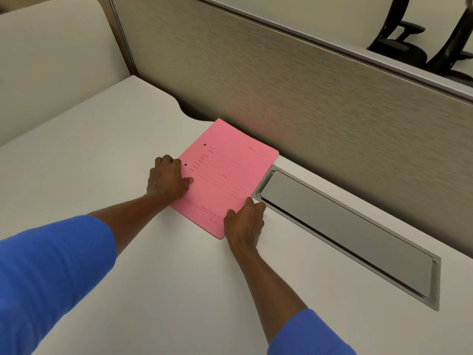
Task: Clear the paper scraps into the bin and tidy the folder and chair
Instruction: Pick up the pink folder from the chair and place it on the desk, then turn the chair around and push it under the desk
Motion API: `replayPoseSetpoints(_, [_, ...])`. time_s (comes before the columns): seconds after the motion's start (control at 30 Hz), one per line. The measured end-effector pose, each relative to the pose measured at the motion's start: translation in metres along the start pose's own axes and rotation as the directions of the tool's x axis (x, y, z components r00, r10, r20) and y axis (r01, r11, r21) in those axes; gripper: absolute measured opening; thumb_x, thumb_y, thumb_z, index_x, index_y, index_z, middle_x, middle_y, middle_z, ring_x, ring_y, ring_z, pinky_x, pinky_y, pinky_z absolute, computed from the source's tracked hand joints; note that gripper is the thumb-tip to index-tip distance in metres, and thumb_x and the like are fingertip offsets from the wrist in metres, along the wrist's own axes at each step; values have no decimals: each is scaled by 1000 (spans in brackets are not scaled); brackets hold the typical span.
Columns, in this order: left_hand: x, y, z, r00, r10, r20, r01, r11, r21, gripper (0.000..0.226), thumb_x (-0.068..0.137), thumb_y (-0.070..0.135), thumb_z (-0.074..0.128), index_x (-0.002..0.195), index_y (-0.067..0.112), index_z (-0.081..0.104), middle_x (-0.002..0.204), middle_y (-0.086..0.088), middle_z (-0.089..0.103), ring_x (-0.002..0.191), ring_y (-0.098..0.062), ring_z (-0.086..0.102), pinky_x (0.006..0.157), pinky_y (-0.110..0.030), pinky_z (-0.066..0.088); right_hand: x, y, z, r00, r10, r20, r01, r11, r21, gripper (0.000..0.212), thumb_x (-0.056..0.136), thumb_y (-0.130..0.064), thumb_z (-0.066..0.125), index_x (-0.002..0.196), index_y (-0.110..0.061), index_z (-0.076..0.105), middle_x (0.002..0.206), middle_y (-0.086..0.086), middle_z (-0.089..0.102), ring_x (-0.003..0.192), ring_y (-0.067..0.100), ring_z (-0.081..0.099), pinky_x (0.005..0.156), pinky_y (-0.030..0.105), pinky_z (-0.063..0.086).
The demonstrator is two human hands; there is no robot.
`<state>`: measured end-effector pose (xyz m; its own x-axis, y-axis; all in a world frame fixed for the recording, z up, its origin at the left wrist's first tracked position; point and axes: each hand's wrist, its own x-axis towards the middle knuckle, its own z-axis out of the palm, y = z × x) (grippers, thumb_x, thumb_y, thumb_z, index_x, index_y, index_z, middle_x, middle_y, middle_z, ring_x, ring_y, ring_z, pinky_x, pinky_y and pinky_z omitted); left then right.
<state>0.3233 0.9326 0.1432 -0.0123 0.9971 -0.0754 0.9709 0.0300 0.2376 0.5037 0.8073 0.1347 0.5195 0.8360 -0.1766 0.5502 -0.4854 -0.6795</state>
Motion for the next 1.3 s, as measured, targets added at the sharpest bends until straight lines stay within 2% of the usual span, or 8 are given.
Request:
replayPoseSetpoints(0.27, [-4,1,2,1000,3,1,-3,1000,1,60,91,46,74,135,8,60,136,-15,60,131,-37,51,102,-54,52,-2,4,2,999,-41,12,41,999,-25,34,100,-18,70,130,-10,59,130,12,51,114,29,68,102,42,60])
replayPoseSetpoints(0.5, [-41,-4,-16,992,-89,-91,87,996,-33,81,95,49,69,151,-2,41,160,-26,38,144,-45,44,118,-56,38,-20,19,-5,1000,-26,9,25,999,35,48,97,-23,73,139,-12,53,129,10,51,114,26,65,96,36,56])
replayPoseSetpoints(0.6, [-79,-18,-27,982,-128,-139,120,990,-70,70,96,47,69,141,-2,51,144,-25,50,132,-45,52,108,-56,46,-39,29,-12,1000,-9,22,9,1000,-2,52,95,-27,74,140,-17,51,134,7,53,117,25,64,99,38,54])
replayPoseSetpoints(0.73, [-144,-55,-37,990,-118,-73,115,993,-35,33,96,45,68,104,14,72,109,-8,70,109,-35,64,83,-43,53,-75,43,-24,998,19,54,-16,999,-49,43,95,-29,70,135,-25,54,129,-1,56,115,23,66,95,39,53])
replayPoseSetpoints(0.9, [-226,-112,-44,980,-180,86,175,982,66,40,97,53,61,72,22,57,68,9,61,66,-21,63,59,-29,43,-124,60,-37,993,81,91,-75,995,-61,27,93,-29,69,119,-31,63,115,-9,61,98,12,62,86,31,48])
replayPoseSetpoints(1.03, [-298,-145,-57,964,-182,194,191,981,-28,32,96,50,64,79,23,63,76,12,66,76,-17,67,68,-31,54,-172,72,-46,986,108,128,-99,992,-73,21,91,-29,71,111,-33,66,107,-11,66,92,11,58,81,31,44])
replayPoseSetpoints(1.17, [-370,-167,-67,947,-171,273,194,979,-58,30,99,52,61,84,26,64,83,11,69,80,-12,68,75,-32,59,-232,84,-51,974,96,207,-94,995,-17,17,91,-28,73,106,-34,69,100,-13,71,98,14,67,86,34,52])
replayPoseSetpoints(1.3, [-443,-187,-70,941,-136,310,170,982,-86,30,101,52,58,86,27,64,82,10,68,76,-7,66,74,-28,58,-301,97,-57,961,22,277,-41,997,63,13,92,-24,75,101,-33,75,85,-11,77,83,11,72,80,34,58])
